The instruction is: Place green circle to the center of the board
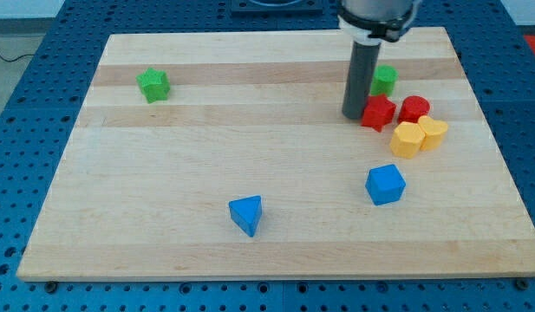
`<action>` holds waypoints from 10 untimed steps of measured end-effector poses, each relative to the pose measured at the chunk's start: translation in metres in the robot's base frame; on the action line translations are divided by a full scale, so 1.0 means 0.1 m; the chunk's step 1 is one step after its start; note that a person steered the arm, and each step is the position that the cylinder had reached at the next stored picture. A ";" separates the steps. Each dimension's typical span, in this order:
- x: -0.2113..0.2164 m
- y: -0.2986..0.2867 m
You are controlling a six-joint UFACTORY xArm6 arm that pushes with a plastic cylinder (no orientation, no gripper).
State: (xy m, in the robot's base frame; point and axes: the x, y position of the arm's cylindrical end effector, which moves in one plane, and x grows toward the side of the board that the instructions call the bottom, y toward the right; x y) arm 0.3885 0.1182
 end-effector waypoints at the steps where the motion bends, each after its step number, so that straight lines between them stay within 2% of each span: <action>1: 0.00 0.05; 5: -0.04 0.24; 7: -1.07 -0.75; 8: -1.37 -0.38; 9: -1.36 0.80; 10: -1.26 1.51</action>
State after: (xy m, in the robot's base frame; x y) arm 0.2620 0.2696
